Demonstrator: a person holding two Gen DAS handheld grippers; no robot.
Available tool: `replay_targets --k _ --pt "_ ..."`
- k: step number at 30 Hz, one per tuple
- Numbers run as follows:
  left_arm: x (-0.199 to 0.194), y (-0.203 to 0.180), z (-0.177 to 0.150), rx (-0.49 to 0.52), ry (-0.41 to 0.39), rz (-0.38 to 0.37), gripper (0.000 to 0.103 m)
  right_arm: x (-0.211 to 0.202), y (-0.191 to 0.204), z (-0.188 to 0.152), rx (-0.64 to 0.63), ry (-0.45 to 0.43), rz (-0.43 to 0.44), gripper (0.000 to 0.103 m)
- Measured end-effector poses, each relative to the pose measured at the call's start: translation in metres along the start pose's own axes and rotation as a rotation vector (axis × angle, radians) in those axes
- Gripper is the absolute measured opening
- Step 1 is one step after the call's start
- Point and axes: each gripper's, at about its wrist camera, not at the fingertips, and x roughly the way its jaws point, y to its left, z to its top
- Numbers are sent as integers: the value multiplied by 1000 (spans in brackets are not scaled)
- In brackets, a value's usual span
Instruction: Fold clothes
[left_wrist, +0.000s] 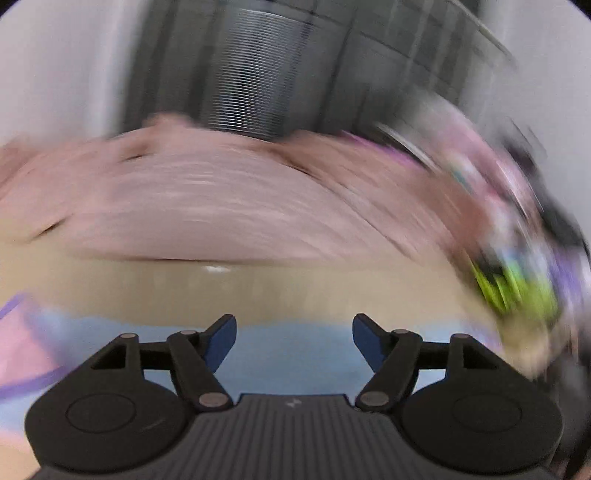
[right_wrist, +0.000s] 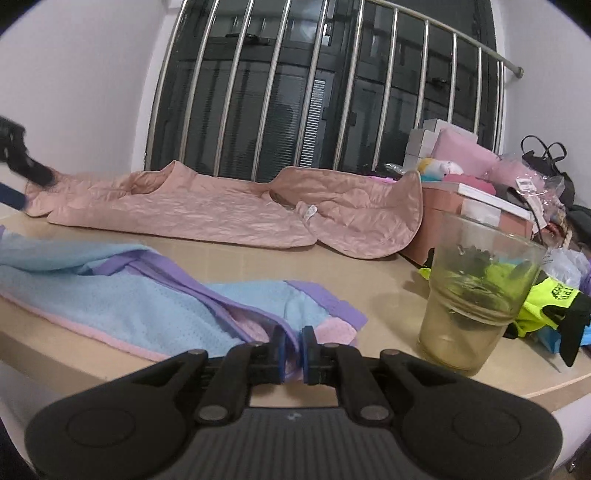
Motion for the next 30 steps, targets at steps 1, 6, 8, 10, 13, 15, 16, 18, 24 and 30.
replay_targets --k 1,6,8,10,13,15,16,18,24,30 --pt "7 -9 -3 41 18 -10 73 1 -1 0 1 2 2 7" --pt "33 -22 -13 133 105 7 36 0 -2 -2 23 4 7 9" --pt "37 -16 -13 132 120 35 9 0 -2 -4 25 1 8 9" --pt "34 -6 -13 94 108 18 6 0 -2 -4 25 -1 10 9" --pt "18 -1 -12 120 63 35 0 1 -4 -4 33 0 20 9" --pt "7 2 -13 108 40 35 0 2 -5 -4 37 0 24 9" --pt "-1 2 -12 89 27 26 0 2 -5 -4 39 -1 26 9" --pt "-11 3 -12 65 22 -5 0 2 -5 -4 39 -3 27 9" --pt "-5 0 -31 101 137 5 7 2 -4 -3 42 -1 25 9" --pt "-16 12 -23 31 84 -37 54 -8 -2 2 -38 -33 -6 50"
